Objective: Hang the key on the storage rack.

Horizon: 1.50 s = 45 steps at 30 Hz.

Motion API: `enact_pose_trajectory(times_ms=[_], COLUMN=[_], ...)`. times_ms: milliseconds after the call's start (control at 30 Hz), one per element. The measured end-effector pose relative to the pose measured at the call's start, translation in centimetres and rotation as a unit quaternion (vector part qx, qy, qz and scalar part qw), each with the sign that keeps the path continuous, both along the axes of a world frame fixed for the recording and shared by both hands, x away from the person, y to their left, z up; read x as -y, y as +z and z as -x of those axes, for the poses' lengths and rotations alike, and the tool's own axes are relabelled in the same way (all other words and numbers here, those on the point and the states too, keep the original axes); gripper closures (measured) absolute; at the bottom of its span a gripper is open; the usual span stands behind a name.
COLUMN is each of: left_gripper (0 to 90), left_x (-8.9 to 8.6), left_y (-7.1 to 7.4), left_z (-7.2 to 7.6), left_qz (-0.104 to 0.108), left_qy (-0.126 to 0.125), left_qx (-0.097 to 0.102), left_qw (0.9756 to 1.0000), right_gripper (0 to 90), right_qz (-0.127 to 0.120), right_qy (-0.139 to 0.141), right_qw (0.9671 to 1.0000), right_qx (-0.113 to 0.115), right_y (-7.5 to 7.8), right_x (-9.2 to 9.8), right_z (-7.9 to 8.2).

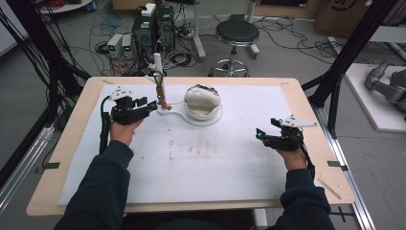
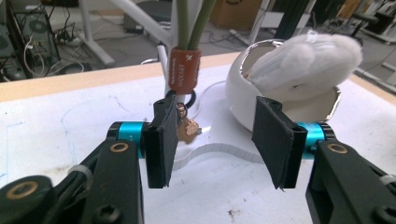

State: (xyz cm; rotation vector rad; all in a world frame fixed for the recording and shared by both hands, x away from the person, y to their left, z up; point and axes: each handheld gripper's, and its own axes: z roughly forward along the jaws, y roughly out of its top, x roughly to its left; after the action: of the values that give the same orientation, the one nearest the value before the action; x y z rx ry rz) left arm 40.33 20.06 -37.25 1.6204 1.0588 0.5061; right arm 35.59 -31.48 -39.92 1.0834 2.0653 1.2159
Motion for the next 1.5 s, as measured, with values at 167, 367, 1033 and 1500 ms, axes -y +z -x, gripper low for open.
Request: enact_pose_trajectory(times_ms=[167,367,1033,1500], left_gripper=[34.2,20.6,21.2,21.3], left_x=[-1.1,-1.6,-2.1,-2.7], left_y=[-1.2,-2.0,-3.5,-3.9], left_z=[1.0,2.8,4.9,5.1], left_qz=[0.014,-0.013,-0.026,-0.027], left_qy=[-0.002,-0.028,-0.040,-0.033], left_qx=[0.010,0.047,0.036,0.034], left_qw=[0.9998,0.9984,0.9982,0.9985], right_gripper=[24.4,24.3,24.3,24.2], right_qz=[0.000,-0.005,-0.005,-0.001], right_qy=[0.000,-0.001,-0.001,-0.007], right_qw=[1.0000,1.0000,1.0000,1.0000], right_qx=[0.002,-0.002,0.000,0.005], right_y=[0.0,-0.2,-0.4,-0.1], right_x=[0.2,0.4,0.7,0.5], right_z=[0.1,0.2,0.5,0.9])
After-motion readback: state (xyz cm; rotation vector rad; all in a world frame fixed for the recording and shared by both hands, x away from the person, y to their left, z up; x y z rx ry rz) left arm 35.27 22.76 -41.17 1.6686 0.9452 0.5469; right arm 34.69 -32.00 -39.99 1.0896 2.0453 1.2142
